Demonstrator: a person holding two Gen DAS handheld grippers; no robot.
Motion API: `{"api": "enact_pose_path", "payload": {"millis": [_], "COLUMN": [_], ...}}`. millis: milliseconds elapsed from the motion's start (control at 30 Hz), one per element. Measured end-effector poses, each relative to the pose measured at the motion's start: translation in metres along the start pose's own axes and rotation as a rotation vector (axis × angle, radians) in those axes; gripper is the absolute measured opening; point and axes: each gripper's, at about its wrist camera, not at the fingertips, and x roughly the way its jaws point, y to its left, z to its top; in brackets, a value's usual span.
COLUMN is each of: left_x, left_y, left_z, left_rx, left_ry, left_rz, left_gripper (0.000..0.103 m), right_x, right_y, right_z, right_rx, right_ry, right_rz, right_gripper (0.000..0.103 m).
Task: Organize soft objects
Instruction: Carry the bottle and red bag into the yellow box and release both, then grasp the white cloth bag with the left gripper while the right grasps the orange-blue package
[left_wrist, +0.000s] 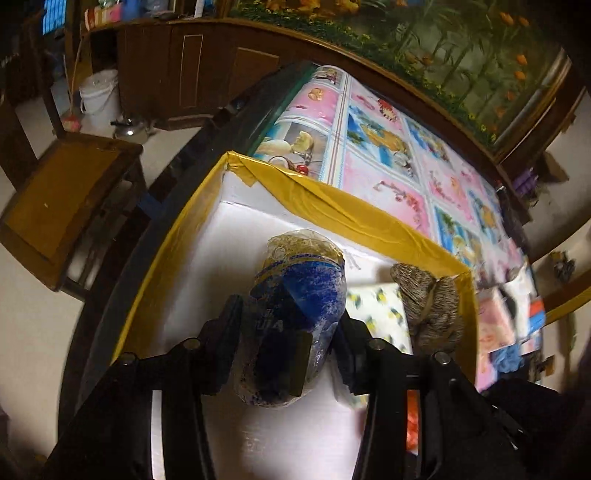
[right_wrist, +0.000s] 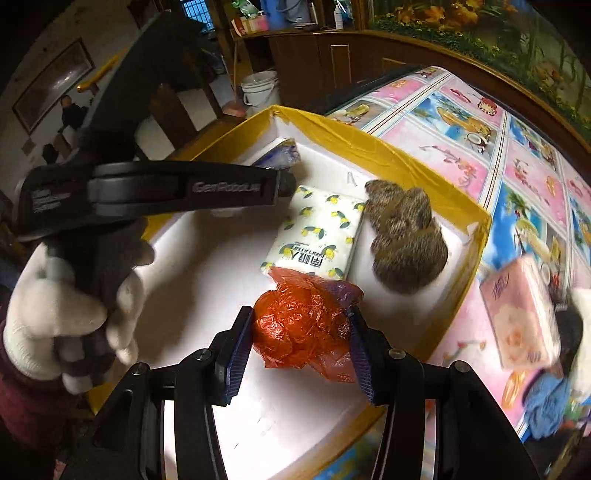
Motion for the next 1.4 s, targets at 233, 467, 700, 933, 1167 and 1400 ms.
{"api": "enact_pose_path", "payload": {"millis": [233,467,700,933,1167,1400], "left_x": [-0.019,-0.061,-0.113,-0.125,-0.094,-0.074], "left_y": [0.005,0.005,-0.054,-0.132,-0.192,-0.234], "left_z": [-0.009,-0.032,-0.072,-0.115,-0.145,-0.164], "left_rx": [-0.1,-0.159,-0.057,0.107,0.199,0.282], "left_ry": [-0.013,-0.098,-0.231,-0.293,-0.171,-0.104], "left_rz": [-0.073,-0.106,-0.154,-0.171,-0.199,-0.172], "left_gripper": [0.055,0.062,0.065,0.069,0.069,0.069], "right_x": [0.016,-0.046,-0.157,-0.237,-0.258,-0.263], "right_y": [-0.003,-0.006,-0.022,-0.073,-0.142,-0.215], "right_z": [0.017,-0.02,-0.123,-0.236,-0.295,-0.295], "right_rx": [0.054,0.004,-0.012,0.113,0.342,0.474], "right_ry": [-0.046,-0.2,-0.477,-0.668,-0.614,-0.541], "right_rz": [-0.019,-0.055,-0.27,-0.565,-0.459,-0.353], "right_gripper": [0.073,0.079,0.085,0.102,0.102,0.102]}}
